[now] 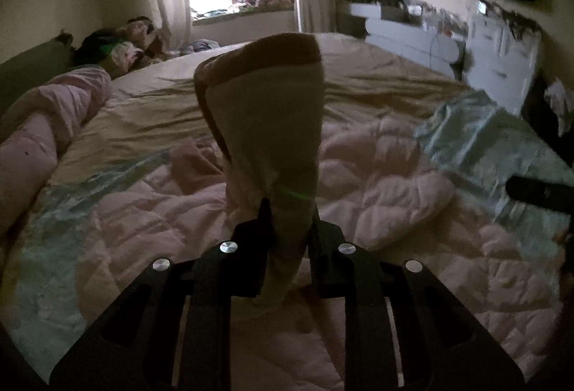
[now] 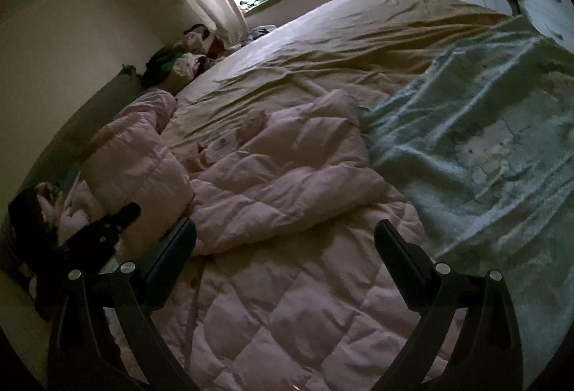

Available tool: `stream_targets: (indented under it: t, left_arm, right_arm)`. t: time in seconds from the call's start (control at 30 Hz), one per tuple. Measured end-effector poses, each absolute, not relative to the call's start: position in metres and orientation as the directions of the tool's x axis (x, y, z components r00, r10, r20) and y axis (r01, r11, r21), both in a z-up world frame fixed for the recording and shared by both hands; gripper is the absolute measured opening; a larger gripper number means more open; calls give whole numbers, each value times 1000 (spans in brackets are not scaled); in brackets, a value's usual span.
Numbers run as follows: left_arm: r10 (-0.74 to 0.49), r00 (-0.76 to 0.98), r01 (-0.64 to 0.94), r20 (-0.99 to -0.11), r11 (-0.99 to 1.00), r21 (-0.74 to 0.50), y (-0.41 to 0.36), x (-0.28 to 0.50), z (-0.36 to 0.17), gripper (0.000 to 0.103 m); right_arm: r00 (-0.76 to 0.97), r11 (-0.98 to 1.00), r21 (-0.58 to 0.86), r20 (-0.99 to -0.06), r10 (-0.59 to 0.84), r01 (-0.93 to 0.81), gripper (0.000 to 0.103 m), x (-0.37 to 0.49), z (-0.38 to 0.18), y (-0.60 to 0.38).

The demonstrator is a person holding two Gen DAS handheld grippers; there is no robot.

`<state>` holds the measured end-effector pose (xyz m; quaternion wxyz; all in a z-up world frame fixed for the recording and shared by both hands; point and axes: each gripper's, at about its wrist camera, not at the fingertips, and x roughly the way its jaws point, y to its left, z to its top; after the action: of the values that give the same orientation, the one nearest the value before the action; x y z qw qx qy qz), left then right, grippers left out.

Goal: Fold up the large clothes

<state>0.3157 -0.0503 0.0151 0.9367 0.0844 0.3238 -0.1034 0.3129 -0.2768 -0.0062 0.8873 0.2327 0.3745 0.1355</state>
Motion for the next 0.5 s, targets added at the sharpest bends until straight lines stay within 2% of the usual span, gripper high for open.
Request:
stream_targets:
  t: [0.1, 0.23, 0.33, 0.43, 0.5]
  left_arm:
    - [-138, 760, 271, -635, 955, 118, -61, 314, 5, 19]
    - [-90, 743, 274, -663, 945, 178, -77, 310, -15, 60]
    - [-101, 718, 303, -689, 936, 179, -83, 305, -25, 63]
    - [-114, 688, 330, -717, 929, 169, -84, 296, -27, 81]
    - [-163, 681, 340, -714, 934, 111, -76, 287, -19, 88]
  right_arm:
    - [682, 857, 513, -608, 406, -52, 99, 312, -8, -280]
    - [682, 858, 512, -613, 398, -41, 99, 315, -6, -283]
    - [685, 863, 503, -612, 395, -49, 99, 318, 2, -282]
    - [682, 872, 486, -617, 391, -60, 99, 325, 10, -278]
    - [669, 870, 486, -622, 407, -78, 99, 331, 13, -272]
